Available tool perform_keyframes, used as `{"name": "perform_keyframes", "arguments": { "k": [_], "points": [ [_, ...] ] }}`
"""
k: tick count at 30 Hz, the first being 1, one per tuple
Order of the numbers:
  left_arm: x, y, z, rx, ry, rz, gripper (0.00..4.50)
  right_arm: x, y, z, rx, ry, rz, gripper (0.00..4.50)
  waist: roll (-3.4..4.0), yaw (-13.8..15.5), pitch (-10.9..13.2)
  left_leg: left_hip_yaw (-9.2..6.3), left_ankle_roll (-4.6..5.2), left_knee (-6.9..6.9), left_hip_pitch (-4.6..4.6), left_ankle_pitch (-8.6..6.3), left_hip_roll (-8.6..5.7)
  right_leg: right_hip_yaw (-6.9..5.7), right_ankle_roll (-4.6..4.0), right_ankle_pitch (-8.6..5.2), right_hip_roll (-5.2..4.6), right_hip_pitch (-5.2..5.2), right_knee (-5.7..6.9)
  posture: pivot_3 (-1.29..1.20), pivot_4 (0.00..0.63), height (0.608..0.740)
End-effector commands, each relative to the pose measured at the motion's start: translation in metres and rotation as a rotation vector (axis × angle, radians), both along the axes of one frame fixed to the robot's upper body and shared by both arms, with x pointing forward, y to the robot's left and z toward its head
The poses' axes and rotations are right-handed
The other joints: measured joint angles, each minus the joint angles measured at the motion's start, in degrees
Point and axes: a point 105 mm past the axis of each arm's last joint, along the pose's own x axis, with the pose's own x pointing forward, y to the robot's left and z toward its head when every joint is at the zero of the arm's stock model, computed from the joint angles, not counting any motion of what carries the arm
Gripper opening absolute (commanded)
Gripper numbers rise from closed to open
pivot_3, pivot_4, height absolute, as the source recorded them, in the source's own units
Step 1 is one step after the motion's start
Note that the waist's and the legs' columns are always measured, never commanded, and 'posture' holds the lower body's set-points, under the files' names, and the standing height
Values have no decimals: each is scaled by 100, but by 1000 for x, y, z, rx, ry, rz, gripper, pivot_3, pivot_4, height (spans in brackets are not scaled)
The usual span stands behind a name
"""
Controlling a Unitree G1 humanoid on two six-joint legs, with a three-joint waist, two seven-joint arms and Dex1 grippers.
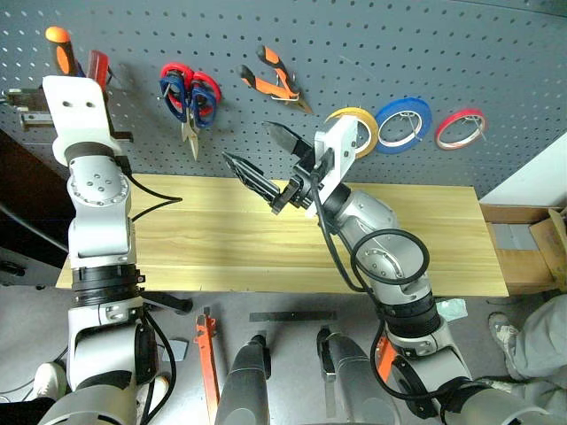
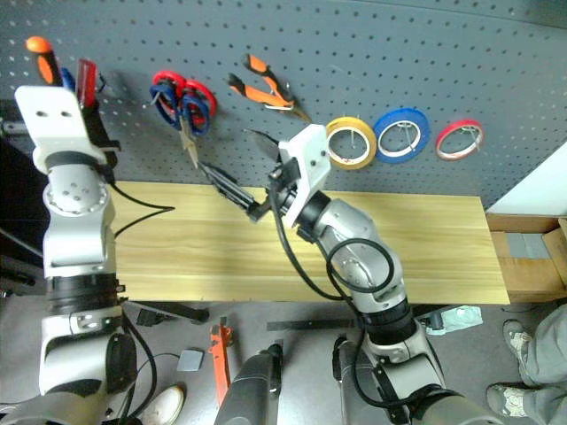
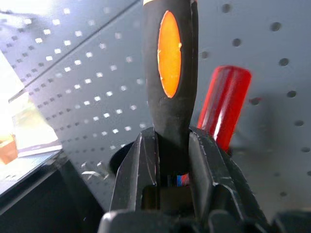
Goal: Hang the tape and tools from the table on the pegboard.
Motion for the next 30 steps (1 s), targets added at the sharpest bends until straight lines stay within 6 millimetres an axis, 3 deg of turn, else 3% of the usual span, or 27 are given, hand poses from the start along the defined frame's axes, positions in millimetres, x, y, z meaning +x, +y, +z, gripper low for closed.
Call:
{"name": "perform_keyframes", "arguments": {
  "k": [1, 9, 21, 30],
  "points": [
    [-17, 11, 7, -29, -46, 54, 1818, -14, 1, 13, 38, -64, 28, 4500, -2, 7, -1, -2, -2, 0, 2, 5, 0, -2, -2, 1, 0, 1, 3, 16, 269, 740],
    [-17, 13, 15, -35, -53, 52, 4450, -12, 1, 9, 27, -52, 20, 4500, -40, 31, -32, -14, -12, -3, 5, 57, 3, -20, -30, 21, 4, 7, 4, 22, 260, 740],
    [-4, 3, 27, -44, -62, -19, 4450, -8, -1, 7, 19, -45, 1, 4500, -74, 35, -60, -17, -11, -10, 5, 103, 4, -27, -33, 54, 4, 7, 1, 17, 255, 740],
    [24, 11, 46, -4, -15, -105, 4450, -6, 0, 6, 19, -42, -10, 4500, -80, 37, -65, -21, -13, -17, 5, 109, 4, -34, -37, 57, 5, 7, -1, 21, 257, 740]
  ]
}}
